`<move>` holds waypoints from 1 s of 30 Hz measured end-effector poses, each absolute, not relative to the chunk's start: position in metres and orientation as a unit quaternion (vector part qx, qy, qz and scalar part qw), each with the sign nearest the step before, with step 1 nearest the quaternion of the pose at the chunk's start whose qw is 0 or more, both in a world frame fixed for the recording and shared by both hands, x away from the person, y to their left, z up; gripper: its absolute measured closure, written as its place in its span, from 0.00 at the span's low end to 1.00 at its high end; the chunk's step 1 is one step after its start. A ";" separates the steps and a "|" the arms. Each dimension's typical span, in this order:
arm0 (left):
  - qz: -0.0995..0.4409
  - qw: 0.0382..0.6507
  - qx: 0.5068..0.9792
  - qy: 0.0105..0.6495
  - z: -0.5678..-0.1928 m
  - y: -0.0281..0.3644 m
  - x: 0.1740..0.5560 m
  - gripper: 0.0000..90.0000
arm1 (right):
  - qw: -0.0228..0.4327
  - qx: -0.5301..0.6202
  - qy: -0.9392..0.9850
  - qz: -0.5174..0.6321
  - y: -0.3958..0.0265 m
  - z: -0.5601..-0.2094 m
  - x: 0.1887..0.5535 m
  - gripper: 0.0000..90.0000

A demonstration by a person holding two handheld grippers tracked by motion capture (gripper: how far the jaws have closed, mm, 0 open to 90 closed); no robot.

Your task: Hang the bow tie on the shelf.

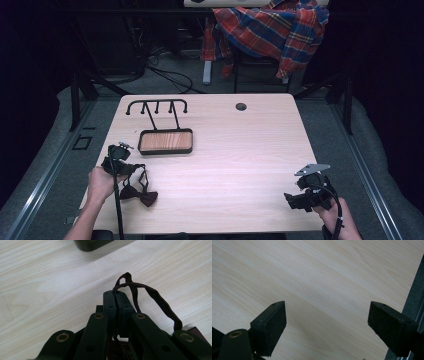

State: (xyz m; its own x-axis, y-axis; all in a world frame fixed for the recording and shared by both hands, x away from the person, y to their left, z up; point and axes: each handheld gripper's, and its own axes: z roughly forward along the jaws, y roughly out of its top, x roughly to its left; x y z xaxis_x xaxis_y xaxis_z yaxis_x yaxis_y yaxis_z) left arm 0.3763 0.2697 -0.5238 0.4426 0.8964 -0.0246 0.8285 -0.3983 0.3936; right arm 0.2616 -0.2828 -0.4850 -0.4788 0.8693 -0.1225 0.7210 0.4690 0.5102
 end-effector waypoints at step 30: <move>0.138 0.245 0.809 0.516 -0.486 0.280 0.356 0.98 | 0.187 0.468 0.841 0.196 -0.282 -0.485 0.262 0.17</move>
